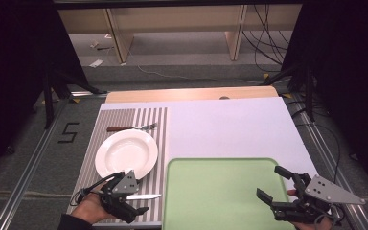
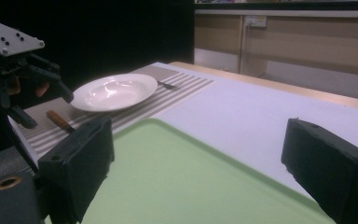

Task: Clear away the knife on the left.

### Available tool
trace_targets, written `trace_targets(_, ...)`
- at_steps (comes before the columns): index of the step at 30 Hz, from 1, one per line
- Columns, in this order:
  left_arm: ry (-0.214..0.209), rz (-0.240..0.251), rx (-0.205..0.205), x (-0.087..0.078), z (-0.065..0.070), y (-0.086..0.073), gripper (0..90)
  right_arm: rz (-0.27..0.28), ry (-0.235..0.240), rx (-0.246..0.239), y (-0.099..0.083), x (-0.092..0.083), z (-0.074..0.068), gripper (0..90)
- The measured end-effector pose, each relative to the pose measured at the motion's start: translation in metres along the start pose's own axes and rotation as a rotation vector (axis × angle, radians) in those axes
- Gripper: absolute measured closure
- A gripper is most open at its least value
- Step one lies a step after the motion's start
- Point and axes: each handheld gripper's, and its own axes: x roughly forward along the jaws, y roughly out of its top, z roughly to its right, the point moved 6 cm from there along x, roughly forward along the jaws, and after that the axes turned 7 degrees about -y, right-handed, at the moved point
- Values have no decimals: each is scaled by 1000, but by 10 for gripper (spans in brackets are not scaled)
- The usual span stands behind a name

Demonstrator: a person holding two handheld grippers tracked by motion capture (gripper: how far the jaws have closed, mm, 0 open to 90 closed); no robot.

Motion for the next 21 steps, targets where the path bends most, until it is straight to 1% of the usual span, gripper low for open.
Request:
trace_targets(1,-3,-13,-1,-1,0,-1,151,-6,1,-2,-1,0,0,102)
trace_targets(4,-2,-25,-9,-3,-1,-3,153,-2,5,-2,0,1,-1,102)
trace_targets(5,-3,-36,-18,-3,-2,-4,153,-4,4,-2,0,0,-1,102)
trace_targets(6,-10,-70,-21,-2,-2,-8,154,-1,3,0,0,0,0,102)
trace_targets(7,-10,-70,-21,-2,-2,-8,156,0,2,1,0,0,0,102)
trace_targets(8,-7,-98,-35,-2,-4,-12,159,0,2,1,0,-1,0,102)
trace_targets(10,3,-121,-55,-4,-6,-16,165,-1,2,3,0,0,0,102)
trace_targets(11,3,-121,-55,-4,-6,-16,174,-4,4,2,0,0,0,102)
trace_targets(12,20,-147,-67,-6,-9,-20,178,-6,5,-1,-1,0,-1,102)
trace_targets(13,20,-147,-67,-6,-9,-20,185,-6,6,-2,-1,0,-1,103)
trace_targets(15,33,-194,-65,-4,-12,-29,194,-11,8,-1,-1,0,-1,102)
trace_targets(16,35,-208,-67,-3,-13,-32,197,-7,6,-1,-1,1,-1,103)
trace_targets(18,37,-216,-72,-2,-14,-35,205,-5,6,-2,0,1,-1,103)
trace_targets(21,42,-240,-80,1,-18,-41,218,-7,6,-3,-1,1,-1,103)
